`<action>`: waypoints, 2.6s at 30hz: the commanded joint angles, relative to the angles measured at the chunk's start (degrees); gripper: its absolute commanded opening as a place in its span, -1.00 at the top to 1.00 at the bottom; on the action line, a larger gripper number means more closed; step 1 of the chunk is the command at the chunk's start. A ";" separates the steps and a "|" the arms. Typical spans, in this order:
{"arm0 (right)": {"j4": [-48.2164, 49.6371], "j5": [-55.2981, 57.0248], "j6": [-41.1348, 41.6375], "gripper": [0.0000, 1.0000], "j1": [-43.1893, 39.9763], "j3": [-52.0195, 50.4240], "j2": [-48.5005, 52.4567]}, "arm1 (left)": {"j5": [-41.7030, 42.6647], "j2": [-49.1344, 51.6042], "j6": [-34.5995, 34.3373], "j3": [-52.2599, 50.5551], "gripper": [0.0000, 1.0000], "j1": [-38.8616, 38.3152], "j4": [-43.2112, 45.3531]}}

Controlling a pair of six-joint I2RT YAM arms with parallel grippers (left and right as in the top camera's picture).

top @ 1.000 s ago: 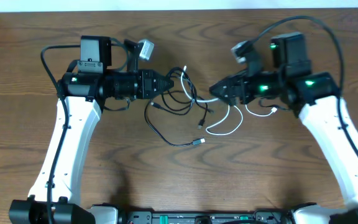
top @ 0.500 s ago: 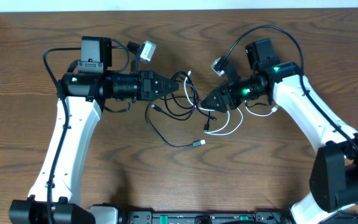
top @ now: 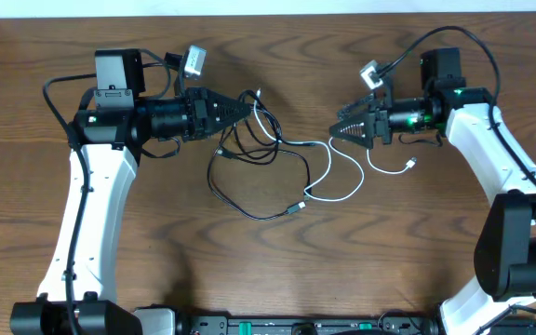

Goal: Untangle cables

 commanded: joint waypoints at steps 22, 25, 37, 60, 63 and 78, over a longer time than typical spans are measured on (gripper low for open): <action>-0.61 31.47 21.81 -0.40 2.78 0.17 1.95 | -49.51 4.96 -1.77 0.52 0.16 -16.06 3.23; -2.54 34.36 21.84 -0.41 2.78 0.17 1.95 | -58.10 10.29 -1.16 0.52 0.15 -19.50 3.54; -6.91 34.91 23.58 -0.44 2.91 0.17 1.95 | -61.00 25.62 -1.14 0.55 0.85 -20.02 4.92; -0.96 21.46 11.06 -0.56 12.15 3.28 -0.59 | -9.46 2.47 -9.25 2.16 0.85 -5.25 -3.54; -0.31 27.93 8.68 -0.57 13.66 3.26 -0.35 | -2.14 2.47 -10.03 2.16 0.85 -2.97 -3.08; 6.40 57.94 33.62 0.98 14.58 3.04 0.31 | 8.76 2.47 -14.21 2.16 0.85 1.36 -3.04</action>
